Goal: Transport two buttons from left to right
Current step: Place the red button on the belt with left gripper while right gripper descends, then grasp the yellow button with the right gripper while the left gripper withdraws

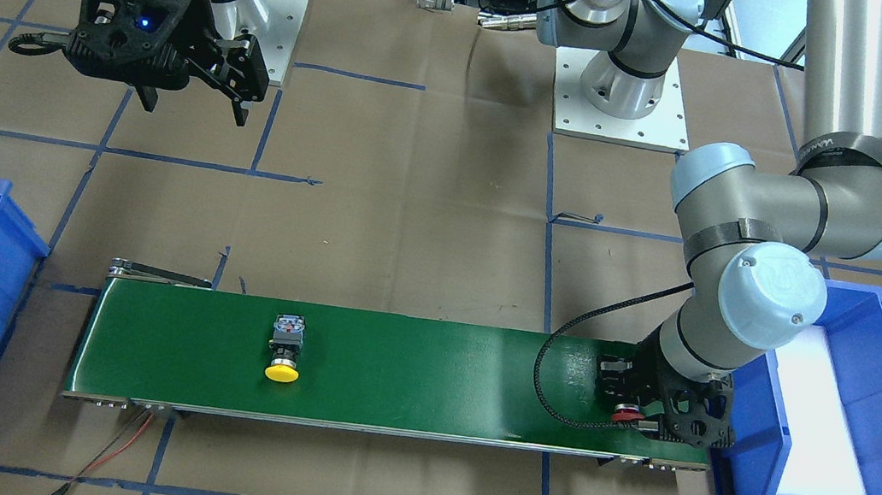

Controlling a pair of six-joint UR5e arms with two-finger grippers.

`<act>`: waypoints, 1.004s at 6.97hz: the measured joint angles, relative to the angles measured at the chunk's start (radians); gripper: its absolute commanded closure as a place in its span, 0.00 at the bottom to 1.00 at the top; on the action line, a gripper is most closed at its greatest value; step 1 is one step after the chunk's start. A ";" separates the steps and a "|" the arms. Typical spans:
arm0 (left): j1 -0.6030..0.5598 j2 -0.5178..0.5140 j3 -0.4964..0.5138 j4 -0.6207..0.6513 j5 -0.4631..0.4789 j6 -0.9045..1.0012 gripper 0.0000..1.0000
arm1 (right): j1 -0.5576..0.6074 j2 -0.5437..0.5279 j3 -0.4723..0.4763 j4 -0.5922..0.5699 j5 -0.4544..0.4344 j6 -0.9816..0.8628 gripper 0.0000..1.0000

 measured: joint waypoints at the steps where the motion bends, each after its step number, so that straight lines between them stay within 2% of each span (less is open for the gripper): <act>1: -0.001 0.001 0.000 0.003 -0.003 -0.008 0.00 | -0.001 0.000 -0.001 0.000 0.000 -0.001 0.00; 4: -0.006 0.042 0.024 -0.013 -0.006 -0.021 0.00 | -0.001 0.015 -0.001 -0.019 0.004 0.002 0.00; 5: -0.007 0.087 0.027 -0.050 -0.006 -0.022 0.00 | -0.001 0.059 -0.004 -0.088 0.006 0.009 0.00; 7: -0.010 0.211 0.027 -0.209 -0.015 -0.023 0.00 | 0.000 0.176 -0.016 -0.250 0.009 0.061 0.00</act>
